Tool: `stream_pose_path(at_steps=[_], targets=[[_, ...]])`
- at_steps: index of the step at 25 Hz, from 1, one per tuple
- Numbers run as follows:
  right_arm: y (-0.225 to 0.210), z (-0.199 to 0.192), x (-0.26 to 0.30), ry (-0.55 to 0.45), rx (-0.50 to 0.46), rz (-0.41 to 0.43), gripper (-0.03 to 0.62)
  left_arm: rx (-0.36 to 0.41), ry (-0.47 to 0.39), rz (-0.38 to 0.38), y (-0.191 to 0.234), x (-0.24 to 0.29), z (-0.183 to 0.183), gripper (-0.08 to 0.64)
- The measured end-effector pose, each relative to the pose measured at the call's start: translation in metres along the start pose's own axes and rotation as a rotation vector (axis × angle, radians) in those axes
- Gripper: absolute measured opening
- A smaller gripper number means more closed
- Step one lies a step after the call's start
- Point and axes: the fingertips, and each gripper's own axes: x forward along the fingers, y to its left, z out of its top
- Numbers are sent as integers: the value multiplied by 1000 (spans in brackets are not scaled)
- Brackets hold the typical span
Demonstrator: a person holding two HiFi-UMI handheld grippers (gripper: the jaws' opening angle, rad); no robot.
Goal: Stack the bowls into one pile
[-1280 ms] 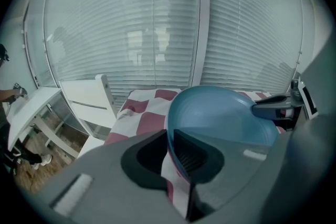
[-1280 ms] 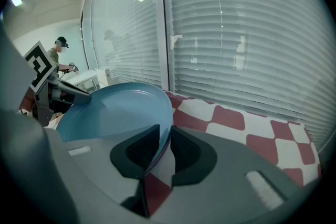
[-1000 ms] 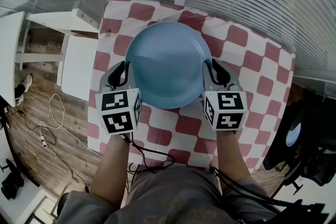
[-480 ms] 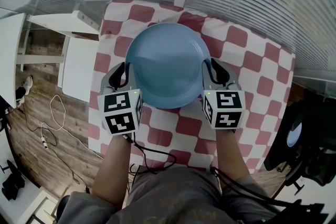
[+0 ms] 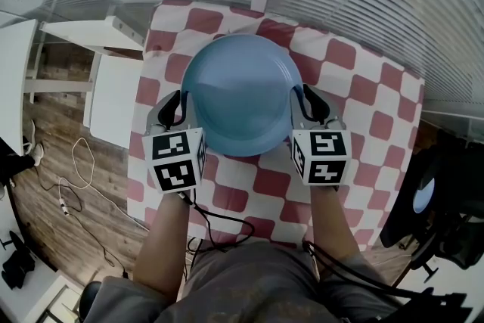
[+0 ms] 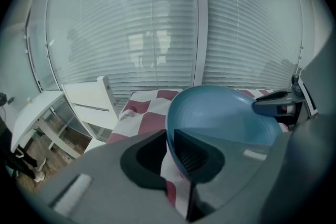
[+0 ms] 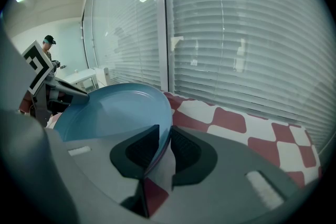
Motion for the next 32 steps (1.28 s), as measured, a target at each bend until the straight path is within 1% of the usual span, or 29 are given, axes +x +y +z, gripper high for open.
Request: stream_pose_path(at_steps=[2, 4, 6, 10, 13, 17, 20, 23, 26, 29, 32], targets=[[0, 0, 0, 0, -4, 6, 101, 4, -12, 6, 1, -1, 2, 49], [1, 1, 0, -4, -13, 14, 108, 4, -42, 20, 4, -6, 7, 49], [-1, 6, -2, -21, -20, 9, 141, 2, -83, 33, 6, -13, 16, 49], [-7, 21, -16, -72, -22, -22, 143, 9, -157, 42, 8, -31, 34, 49], [-3, 37, -33, -117, -24, -32, 140, 21, -211, 33, 5, -51, 49, 49], [9, 61, -68, -191, -29, -52, 125, 50, -294, 4, 0, -85, 70, 49], [18, 84, -102, -269, -22, -74, 111, 80, -369, -26, -5, -115, 88, 49], [24, 103, -138, -347, -7, -93, 74, 115, -440, -42, -12, -145, 104, 48], [35, 108, -174, -397, -23, -93, 27, 130, -497, -45, -21, -179, 109, 41], [40, 109, -207, -443, -58, -88, 25, 139, -552, -35, -34, -211, 110, 18], [39, 105, -235, -477, -84, -83, 25, 143, -579, -38, -53, -234, 104, 2]])
